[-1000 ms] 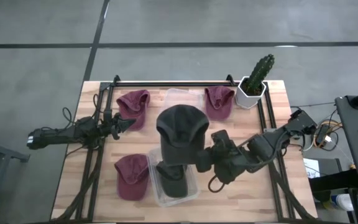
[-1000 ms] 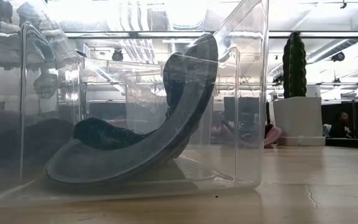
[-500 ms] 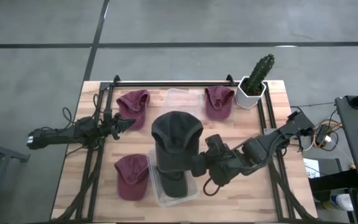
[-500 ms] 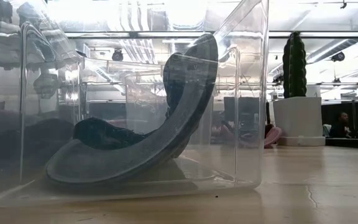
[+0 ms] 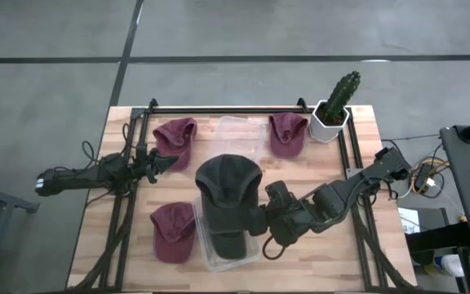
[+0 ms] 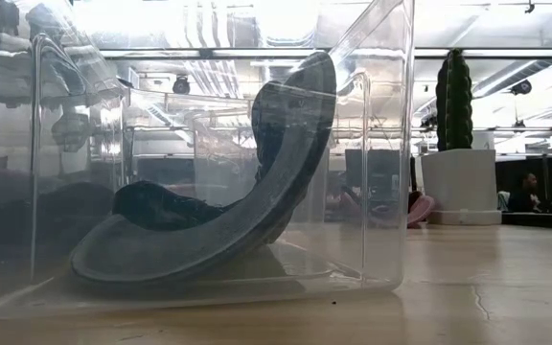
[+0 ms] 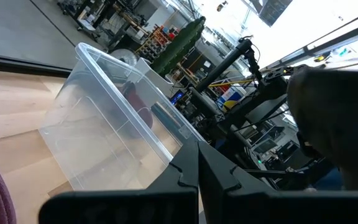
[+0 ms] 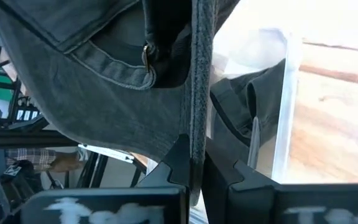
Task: Pick & Place hat
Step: Put the black cap into the bottom transparent bin
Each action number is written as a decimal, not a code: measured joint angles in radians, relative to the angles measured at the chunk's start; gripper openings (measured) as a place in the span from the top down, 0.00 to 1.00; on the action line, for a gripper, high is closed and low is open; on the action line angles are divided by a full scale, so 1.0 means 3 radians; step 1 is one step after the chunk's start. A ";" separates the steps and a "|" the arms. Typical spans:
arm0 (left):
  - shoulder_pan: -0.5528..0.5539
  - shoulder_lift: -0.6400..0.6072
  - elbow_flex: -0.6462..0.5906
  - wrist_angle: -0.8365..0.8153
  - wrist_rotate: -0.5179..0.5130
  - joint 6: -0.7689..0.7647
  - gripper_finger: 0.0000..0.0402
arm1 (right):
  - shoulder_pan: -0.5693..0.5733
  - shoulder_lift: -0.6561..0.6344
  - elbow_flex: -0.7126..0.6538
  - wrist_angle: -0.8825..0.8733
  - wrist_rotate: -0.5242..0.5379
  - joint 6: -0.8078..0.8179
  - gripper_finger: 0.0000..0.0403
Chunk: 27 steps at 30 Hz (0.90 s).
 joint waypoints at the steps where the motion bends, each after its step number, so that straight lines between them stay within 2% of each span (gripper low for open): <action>1: 0.0000 0.0000 0.0000 0.0000 0.0000 0.0000 1.00 | 0.0000 0.0000 -0.0014 0.0000 -0.0007 0.0013 0.97; 11: 0.0000 0.0001 0.0000 0.0000 0.0000 0.0000 1.00 | -0.0009 0.0000 -0.0239 0.0114 -0.0422 0.0189 0.97; 23: 0.0000 0.0001 0.0000 -0.0025 0.0000 0.0000 1.00 | -0.0073 0.0020 -0.0386 0.0440 -0.0548 0.0114 0.97; 27: 0.0000 0.0001 0.0000 -0.0025 0.0000 0.0000 1.00 | -0.0098 0.0131 -0.0387 0.0488 -0.0894 0.0107 0.97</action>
